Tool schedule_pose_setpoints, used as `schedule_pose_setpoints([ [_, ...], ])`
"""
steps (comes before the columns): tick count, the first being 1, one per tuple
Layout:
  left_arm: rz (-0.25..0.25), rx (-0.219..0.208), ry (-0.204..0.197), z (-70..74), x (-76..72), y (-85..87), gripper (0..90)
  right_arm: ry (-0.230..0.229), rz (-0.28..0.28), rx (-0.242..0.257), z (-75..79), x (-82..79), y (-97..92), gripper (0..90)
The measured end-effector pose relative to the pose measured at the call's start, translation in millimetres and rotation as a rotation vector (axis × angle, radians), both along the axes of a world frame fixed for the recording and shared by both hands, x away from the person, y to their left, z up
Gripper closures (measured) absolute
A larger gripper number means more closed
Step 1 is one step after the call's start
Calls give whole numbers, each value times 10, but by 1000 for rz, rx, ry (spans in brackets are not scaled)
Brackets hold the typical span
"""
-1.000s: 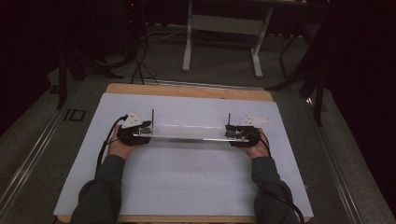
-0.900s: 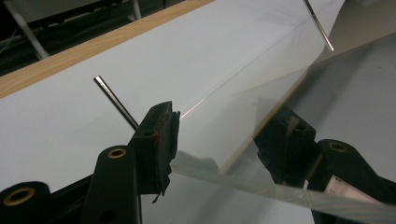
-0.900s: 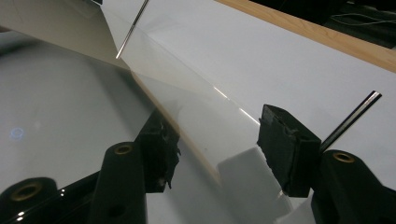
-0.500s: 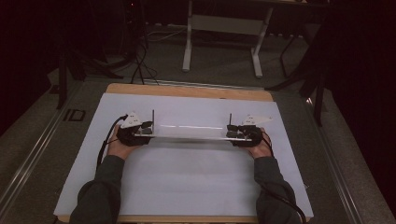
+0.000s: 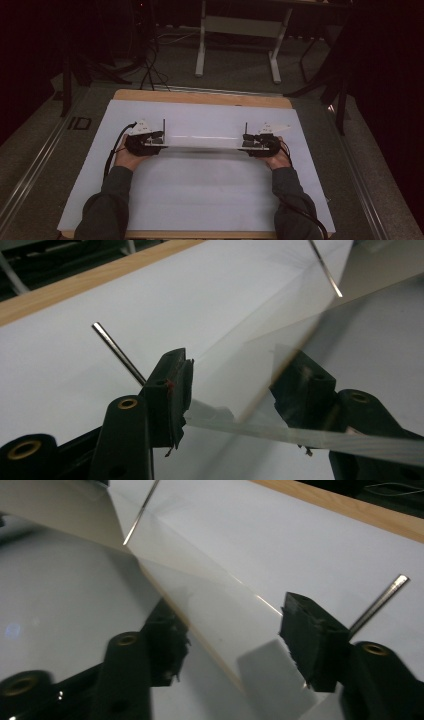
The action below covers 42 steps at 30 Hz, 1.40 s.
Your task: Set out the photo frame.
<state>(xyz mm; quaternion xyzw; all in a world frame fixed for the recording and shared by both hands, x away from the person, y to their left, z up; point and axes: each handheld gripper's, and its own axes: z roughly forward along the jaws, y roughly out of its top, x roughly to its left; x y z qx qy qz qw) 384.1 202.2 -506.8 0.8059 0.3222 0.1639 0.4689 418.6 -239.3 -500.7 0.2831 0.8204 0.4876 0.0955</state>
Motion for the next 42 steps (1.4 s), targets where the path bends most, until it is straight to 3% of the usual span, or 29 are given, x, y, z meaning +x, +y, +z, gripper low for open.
schedule_pose_setpoints([
  [9,0,-9,5,-3,10,5,476,0,-29,34,-53,-17,-2,371],
  [15,-11,-20,17,-9,19,7,476,-1,-41,31,-49,-7,-11,323],
  [23,-16,-24,27,-12,26,13,475,-14,-32,42,-65,-15,-25,334],
  [36,-15,-50,21,81,7,30,477,74,-13,45,77,-24,-24,404],
  [42,-44,-97,40,127,-22,50,487,143,-3,37,176,-17,-59,413],
])
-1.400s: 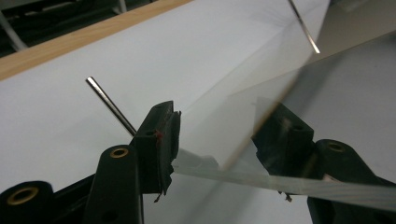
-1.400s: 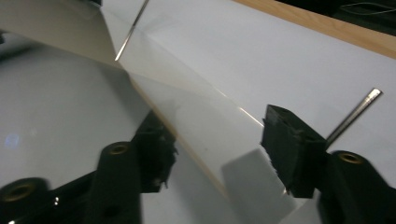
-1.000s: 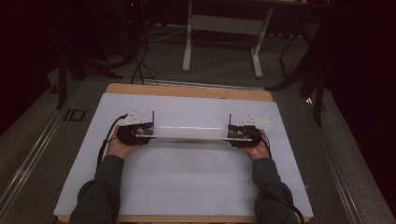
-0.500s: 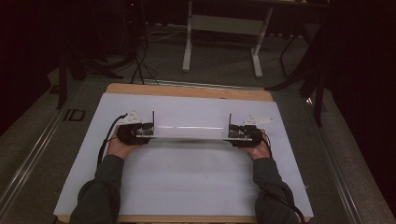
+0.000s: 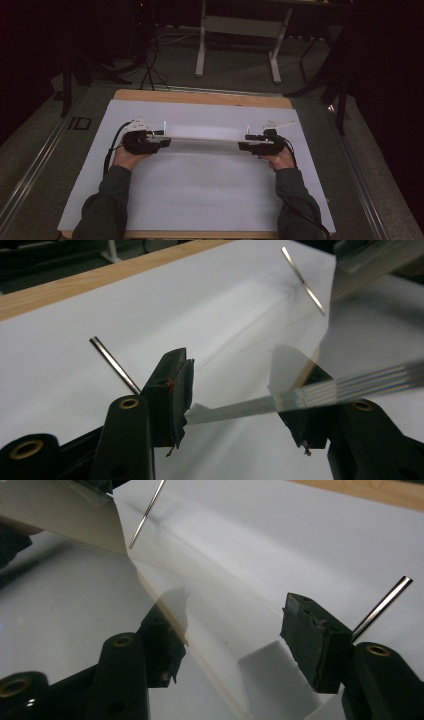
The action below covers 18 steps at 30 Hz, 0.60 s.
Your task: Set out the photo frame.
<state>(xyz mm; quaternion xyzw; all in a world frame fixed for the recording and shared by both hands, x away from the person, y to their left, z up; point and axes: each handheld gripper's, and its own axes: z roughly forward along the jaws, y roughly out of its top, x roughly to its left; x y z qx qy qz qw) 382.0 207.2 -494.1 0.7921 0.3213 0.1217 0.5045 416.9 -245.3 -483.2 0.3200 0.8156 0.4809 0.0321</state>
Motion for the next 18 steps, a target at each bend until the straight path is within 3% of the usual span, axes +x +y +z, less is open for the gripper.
schedule_pose_setpoints([
  [7,-13,8,25,-26,6,-15,510,49,9,-24,54,14,-10,421],
  [12,-10,-8,31,-27,32,-1,513,79,17,-7,45,69,-20,416],
  [18,-11,-17,38,-23,50,7,516,37,-1,27,-20,100,-30,287],
])
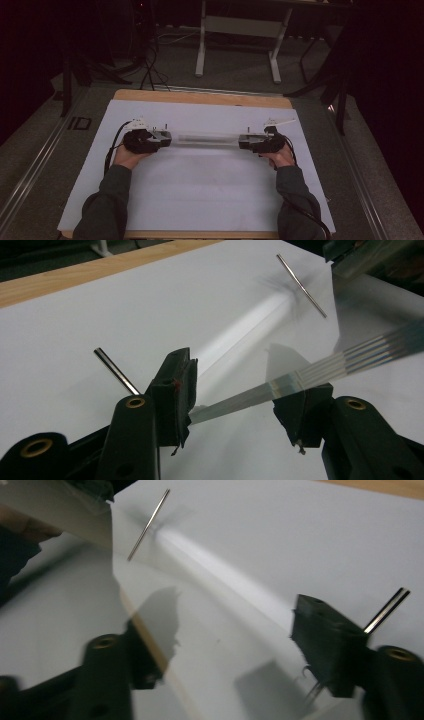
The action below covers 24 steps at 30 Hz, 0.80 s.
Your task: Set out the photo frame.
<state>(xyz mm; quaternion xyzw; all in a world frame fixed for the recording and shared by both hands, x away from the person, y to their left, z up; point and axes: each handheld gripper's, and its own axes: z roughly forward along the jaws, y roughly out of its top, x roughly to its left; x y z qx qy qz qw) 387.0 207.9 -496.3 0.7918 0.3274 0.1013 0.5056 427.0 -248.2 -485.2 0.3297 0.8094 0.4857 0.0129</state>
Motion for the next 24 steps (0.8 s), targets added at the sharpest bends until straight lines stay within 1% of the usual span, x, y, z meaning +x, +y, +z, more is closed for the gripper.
schedule_pose_setpoints([
  [1,-3,1,3,3,4,0,516,-25,-7,7,-27,2,2,248],
  [4,-19,8,8,0,-1,4,515,-72,-8,2,-48,-29,-1,223],
  [5,-22,9,10,-3,-3,4,514,-101,-5,-4,-60,-55,-5,218],
  [6,-26,12,9,-7,-8,5,514,-120,-1,-9,-67,-70,-8,214],
  [8,-28,15,9,-10,-16,5,514,-146,6,-12,-76,-92,-10,203],
  [9,-23,9,9,-11,-13,5,513,-151,2,-16,-72,-92,-12,185],
  [11,-16,3,9,-9,-1,6,513,-145,-24,-23,-53,-78,-13,114],
  [12,-9,-6,9,-7,12,7,513,-147,-32,-13,-39,-69,-21,94],
  [13,-2,-12,10,-5,18,7,514,-148,-50,-8,-18,-63,-37,91],
  [14,-3,-13,9,-4,27,8,514,-153,-54,-3,-3,-63,-53,89],
  [15,-3,-21,10,-6,34,15,515,-149,-54,12,10,-61,-79,90],
  [16,-1,-24,9,-7,38,17,517,-167,-65,24,25,-75,-113,102],
  [17,0,-25,9,-6,41,17,517,-171,-66,34,31,-84,-138,120],
  [20,-1,-25,10,-5,42,17,518,-198,-75,39,31,-134,-173,184],
  [21,0,-25,9,-5,43,17,518,-203,-74,42,29,-145,-174,213],
  [24,20,-40,7,-5,52,12,519,-210,-78,77,20,-182,-173,349],
])
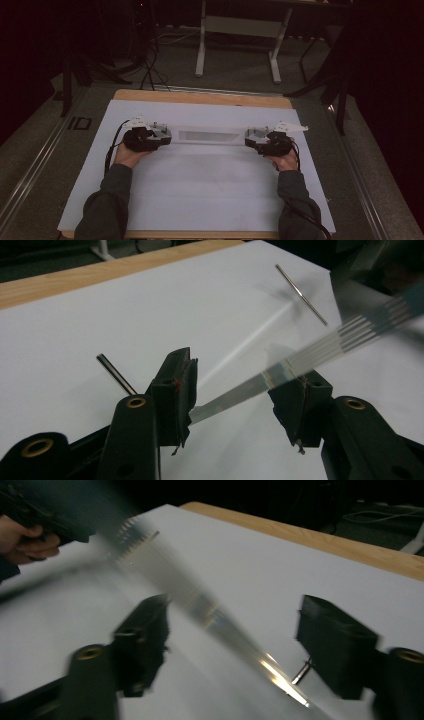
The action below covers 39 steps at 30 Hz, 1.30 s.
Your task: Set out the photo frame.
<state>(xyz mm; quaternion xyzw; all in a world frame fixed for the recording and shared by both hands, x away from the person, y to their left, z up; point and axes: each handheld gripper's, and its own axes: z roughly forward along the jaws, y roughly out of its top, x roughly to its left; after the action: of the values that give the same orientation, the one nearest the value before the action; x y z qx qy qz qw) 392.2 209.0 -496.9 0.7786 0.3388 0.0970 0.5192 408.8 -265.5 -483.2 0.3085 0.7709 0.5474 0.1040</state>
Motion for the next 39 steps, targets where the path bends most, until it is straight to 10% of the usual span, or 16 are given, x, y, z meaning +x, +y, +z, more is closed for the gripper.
schedule_pose_setpoints([
  [6,10,-6,-3,9,22,0,529,9,-18,64,-35,13,-5,423],
  [39,35,-32,-10,74,-93,-23,615,-4,-109,79,31,-124,-13,533],
])
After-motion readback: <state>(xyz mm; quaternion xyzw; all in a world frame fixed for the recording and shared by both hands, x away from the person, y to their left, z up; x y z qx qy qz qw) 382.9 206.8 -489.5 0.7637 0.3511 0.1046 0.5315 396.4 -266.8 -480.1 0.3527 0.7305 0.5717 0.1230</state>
